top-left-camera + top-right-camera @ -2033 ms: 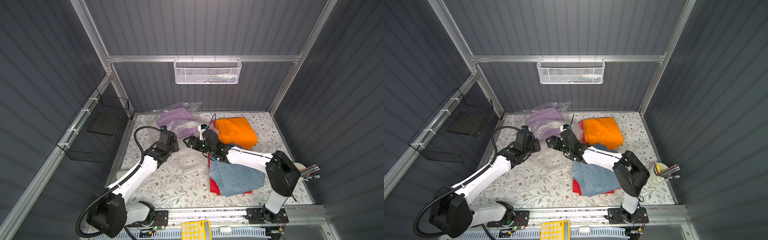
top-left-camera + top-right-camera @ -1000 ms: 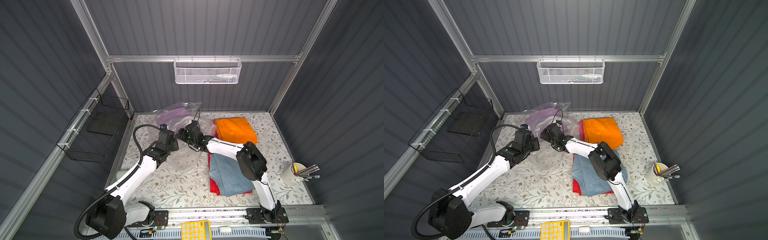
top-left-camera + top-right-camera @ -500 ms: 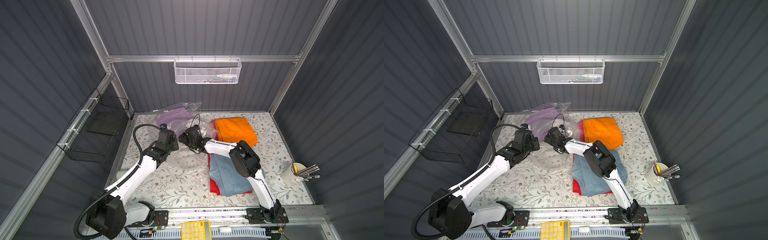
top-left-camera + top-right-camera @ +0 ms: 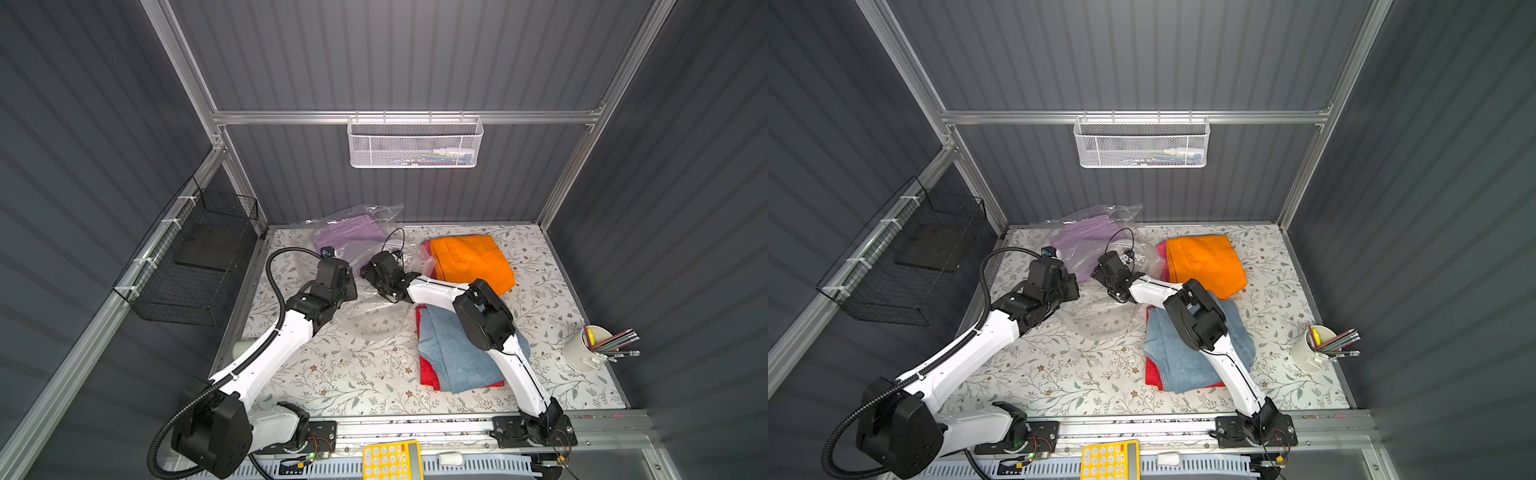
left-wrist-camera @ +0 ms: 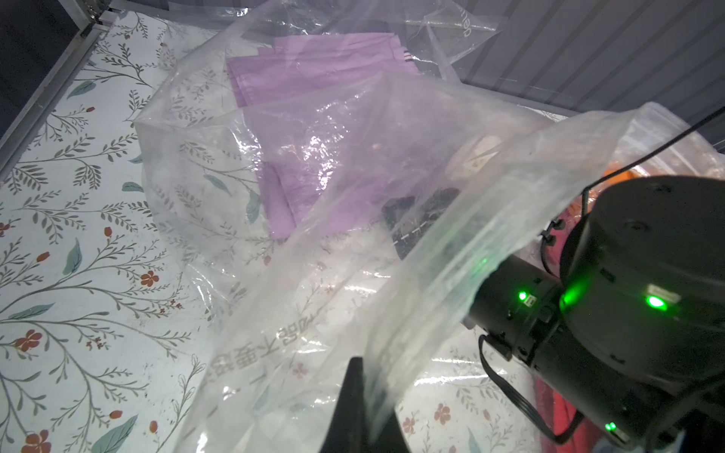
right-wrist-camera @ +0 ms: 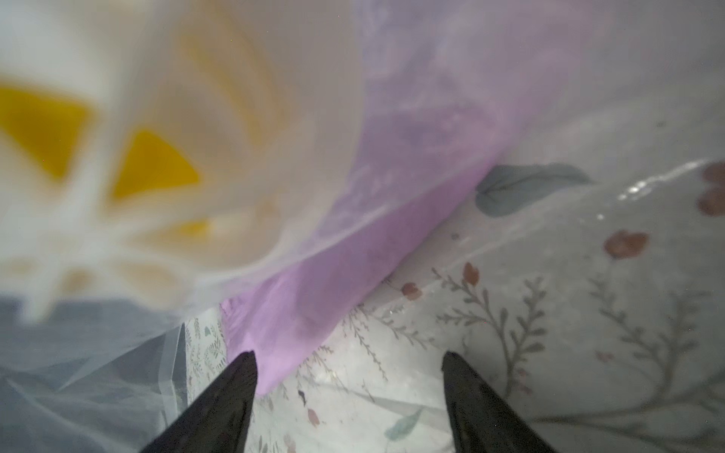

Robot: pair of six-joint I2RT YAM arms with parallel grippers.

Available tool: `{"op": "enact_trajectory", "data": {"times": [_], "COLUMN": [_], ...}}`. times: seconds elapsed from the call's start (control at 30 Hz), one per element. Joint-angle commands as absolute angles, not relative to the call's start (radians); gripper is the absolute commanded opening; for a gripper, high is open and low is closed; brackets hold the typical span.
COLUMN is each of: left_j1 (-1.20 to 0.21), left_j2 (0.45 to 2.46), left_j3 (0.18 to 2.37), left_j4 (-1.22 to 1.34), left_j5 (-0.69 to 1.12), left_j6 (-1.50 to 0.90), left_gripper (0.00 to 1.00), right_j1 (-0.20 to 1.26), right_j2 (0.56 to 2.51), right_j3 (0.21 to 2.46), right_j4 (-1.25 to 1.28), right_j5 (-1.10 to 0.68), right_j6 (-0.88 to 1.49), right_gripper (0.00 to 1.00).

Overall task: Take the trousers out of the vacuum bag
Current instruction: Take out the trousers from the vacuum bag.

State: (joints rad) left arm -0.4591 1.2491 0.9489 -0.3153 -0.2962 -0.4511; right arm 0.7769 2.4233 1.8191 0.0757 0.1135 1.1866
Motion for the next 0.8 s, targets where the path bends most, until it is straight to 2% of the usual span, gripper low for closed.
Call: {"op": "enact_trajectory", "data": {"times": [0.0,0.07,0.17,0.3,0.4,0.47,0.5,0.67,0.77], "left_j1": [-0.454,-0.454,-0.454,-0.453,-0.453,-0.454,-0.453,-0.453,-0.453], "left_j2": [1.219,1.214,1.209,1.201,1.2,1.198,1.197,1.199,1.207], "left_j3": [0.981,0.98,0.977,0.971,0.971,0.973,0.971,0.963,0.953], "left_j4": [-0.336,-0.341,-0.347,-0.35,-0.351,-0.354,-0.353,-0.353,-0.344], "left_j5": [-0.308,-0.311,-0.31,-0.313,-0.312,-0.312,-0.312,-0.317,-0.319], "left_j6": [-0.434,-0.435,-0.439,-0.441,-0.442,-0.444,-0.444,-0.447,-0.452], "left_gripper": [0.0,0.0,0.0,0.0,0.0,0.0,0.0,0.0,0.0], "right_j1": [0.757,0.753,0.752,0.746,0.74,0.735,0.733,0.721,0.723], "right_j2": [2.469,2.493,2.521,2.561,2.58,2.594,2.598,2.597,2.545], "right_j3": [1.878,1.909,1.95,2.013,2.038,2.058,2.07,2.102,2.066], "right_j4": [0.031,0.02,0.003,-0.031,-0.039,-0.048,-0.054,-0.033,-0.003], "right_j5": [0.175,0.194,0.207,0.196,0.193,0.192,0.192,0.165,0.161], "right_j6": [1.228,1.253,1.264,1.275,1.294,1.305,1.304,1.256,1.198], "right_gripper": [0.69,0.63,0.59,0.61,0.66,0.64,0.61,0.26,0.13]}}
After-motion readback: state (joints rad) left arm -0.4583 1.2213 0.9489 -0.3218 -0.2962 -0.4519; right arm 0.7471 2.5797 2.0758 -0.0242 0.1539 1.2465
